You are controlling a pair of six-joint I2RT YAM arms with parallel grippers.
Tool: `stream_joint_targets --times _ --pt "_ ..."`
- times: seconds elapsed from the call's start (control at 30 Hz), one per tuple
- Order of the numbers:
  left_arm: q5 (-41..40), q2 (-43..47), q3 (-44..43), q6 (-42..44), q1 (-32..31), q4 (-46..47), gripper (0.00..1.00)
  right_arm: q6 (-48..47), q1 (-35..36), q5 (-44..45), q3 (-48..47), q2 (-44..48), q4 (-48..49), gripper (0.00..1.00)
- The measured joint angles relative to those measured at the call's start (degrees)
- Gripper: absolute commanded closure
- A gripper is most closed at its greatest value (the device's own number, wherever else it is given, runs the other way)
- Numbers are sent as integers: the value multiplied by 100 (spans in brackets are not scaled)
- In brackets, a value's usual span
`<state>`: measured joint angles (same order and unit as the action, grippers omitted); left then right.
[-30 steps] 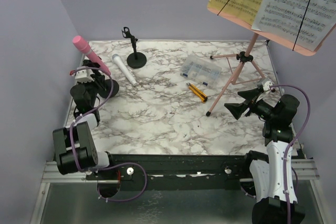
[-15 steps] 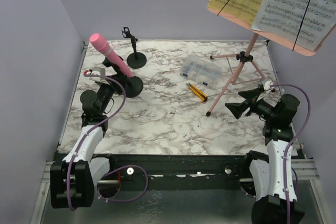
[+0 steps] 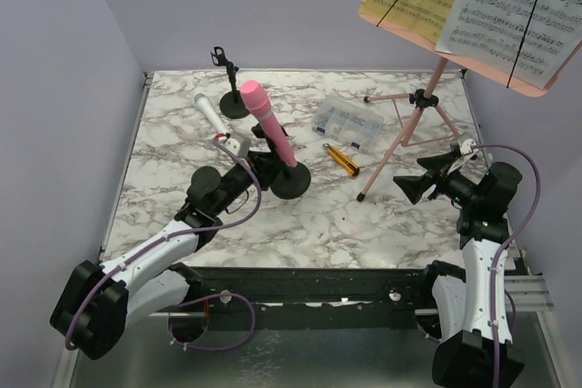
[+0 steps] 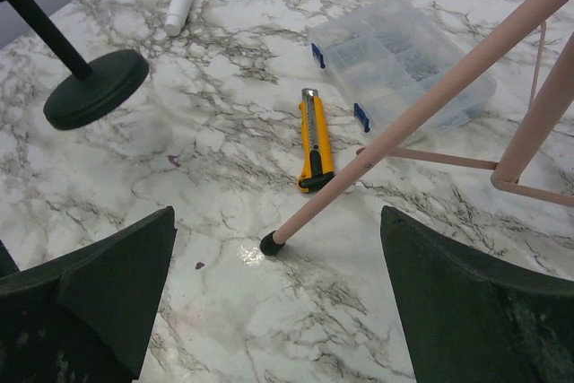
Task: Pack up the instrument practice props
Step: Place the microphone stand with the microphone at the center of the board.
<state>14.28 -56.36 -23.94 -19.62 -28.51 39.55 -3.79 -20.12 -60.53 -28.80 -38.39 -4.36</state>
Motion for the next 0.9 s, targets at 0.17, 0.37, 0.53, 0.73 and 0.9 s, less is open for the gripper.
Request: stream_joint_targets --times 0.17,0.37,0.53,0.73,0.9 --pt "-949 -374 -2 264 -1266 -2 100 -35 -35 -4 0 -59 0 0" --pt "-2267 -1228 -4 662 -2485 280 100 -87 -74 -31 0 -61 -2 0" --pt "-3040 -1974 -72 986 -3121 885 100 -122 -98 -44 0 -90 -2 0" --pt "-3687 -2905 -173 1440 -3626 2068 100 -144 -131 -61 0 -153 -4 1" --pt "-3987 -3604 -170 1611 -3661 2953 100 -181 -208 -127 0 -166 -4 0"
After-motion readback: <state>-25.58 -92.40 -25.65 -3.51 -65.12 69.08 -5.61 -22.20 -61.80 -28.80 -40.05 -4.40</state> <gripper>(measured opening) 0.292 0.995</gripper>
